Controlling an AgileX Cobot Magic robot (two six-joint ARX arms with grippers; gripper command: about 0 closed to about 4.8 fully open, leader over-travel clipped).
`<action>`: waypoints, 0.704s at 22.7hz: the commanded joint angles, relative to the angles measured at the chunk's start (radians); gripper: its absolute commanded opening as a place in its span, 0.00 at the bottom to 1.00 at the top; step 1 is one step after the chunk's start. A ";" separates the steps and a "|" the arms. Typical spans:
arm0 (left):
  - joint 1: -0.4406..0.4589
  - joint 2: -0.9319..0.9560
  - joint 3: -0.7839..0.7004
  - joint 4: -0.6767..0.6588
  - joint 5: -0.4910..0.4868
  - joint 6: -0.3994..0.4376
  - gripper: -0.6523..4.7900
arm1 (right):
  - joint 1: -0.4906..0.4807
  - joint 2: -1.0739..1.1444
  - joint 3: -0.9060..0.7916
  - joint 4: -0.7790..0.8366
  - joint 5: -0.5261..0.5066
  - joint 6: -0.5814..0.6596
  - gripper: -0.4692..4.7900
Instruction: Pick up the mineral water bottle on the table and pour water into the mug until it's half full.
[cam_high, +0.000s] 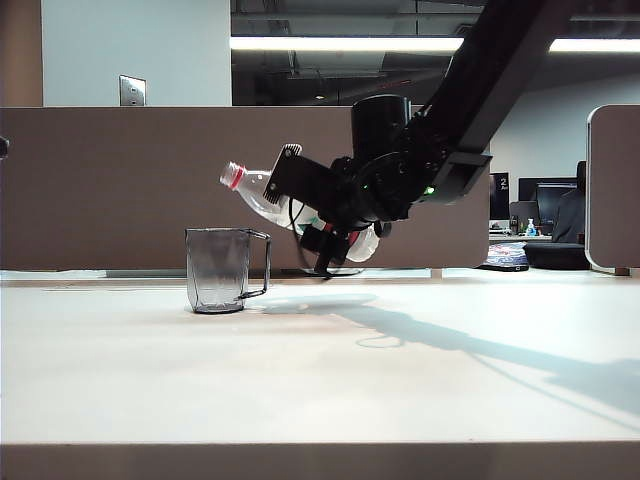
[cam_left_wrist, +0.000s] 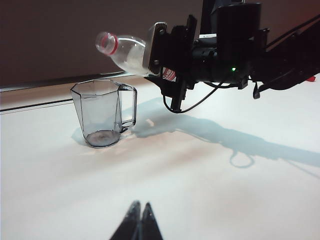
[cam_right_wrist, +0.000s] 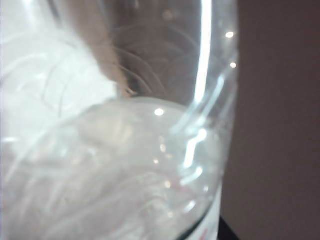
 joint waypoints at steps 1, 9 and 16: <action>0.000 0.000 0.003 0.010 0.004 0.000 0.11 | 0.000 -0.013 0.039 0.020 0.010 -0.021 0.69; 0.000 0.000 0.003 0.010 0.004 0.000 0.11 | -0.011 -0.013 0.040 -0.005 -0.005 -0.135 0.69; 0.000 0.000 0.003 0.010 0.004 0.000 0.11 | -0.015 -0.013 0.040 -0.010 -0.004 -0.205 0.69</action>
